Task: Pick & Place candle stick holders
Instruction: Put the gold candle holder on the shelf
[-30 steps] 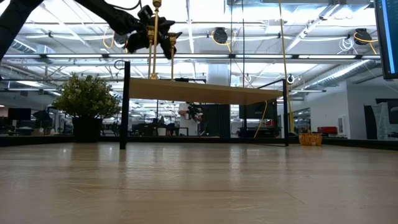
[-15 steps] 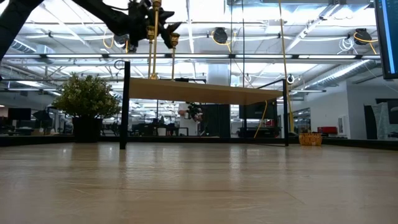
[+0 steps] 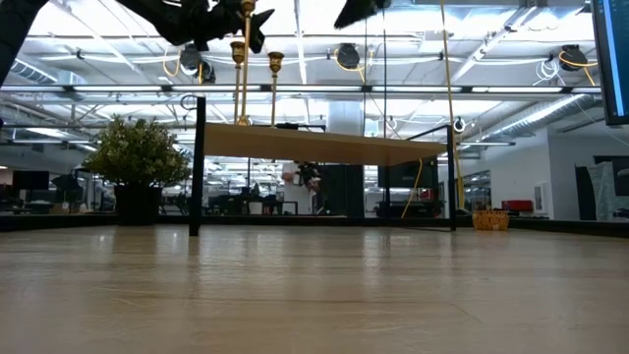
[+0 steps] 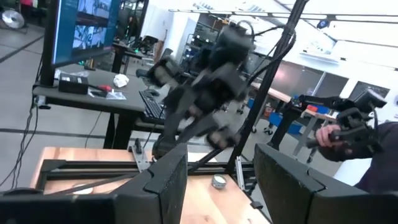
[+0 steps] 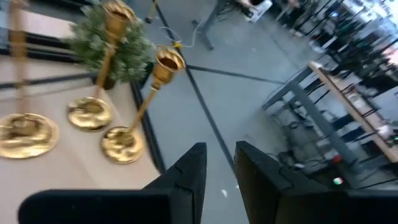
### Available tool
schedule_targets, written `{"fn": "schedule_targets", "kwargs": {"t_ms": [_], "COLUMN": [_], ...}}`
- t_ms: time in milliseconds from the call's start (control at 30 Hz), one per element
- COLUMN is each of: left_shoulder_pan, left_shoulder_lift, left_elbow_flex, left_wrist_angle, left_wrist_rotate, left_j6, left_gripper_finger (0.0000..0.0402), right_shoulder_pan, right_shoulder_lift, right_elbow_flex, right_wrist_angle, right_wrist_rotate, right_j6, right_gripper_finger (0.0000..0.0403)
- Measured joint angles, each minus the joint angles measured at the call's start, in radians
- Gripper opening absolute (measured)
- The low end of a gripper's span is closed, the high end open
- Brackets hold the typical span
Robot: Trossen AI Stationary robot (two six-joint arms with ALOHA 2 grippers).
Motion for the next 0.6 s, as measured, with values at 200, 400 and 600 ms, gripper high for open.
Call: {"fn": "schedule_targets", "kwargs": {"t_ms": [200, 400, 600], "left_shoulder_pan": [0.0, -0.006, -0.025], "left_shoulder_lift": [-0.018, -0.015, -0.015], "left_elbow_flex": [0.0, 0.0, 0.0], "left_wrist_angle": [0.005, 0.002, 0.003], "left_wrist_rotate": [-0.004, -0.041, -0.114], "left_j6": [0.0, -0.009, -0.016], "left_gripper_finger": [0.0184, 0.0184, 0.0184], "right_shoulder_pan": [-0.086, -0.15, -0.194], "right_shoulder_lift": [-0.002, 0.0, 0.021], "right_elbow_flex": [-0.156, -0.271, -0.369], "right_wrist_angle": [0.265, 0.409, 0.593], "right_wrist_rotate": [-0.214, -0.36, -0.46], "right_j6": [0.018, 0.138, 0.194], "right_gripper_finger": [0.0081, 0.0122, 0.0187]}}
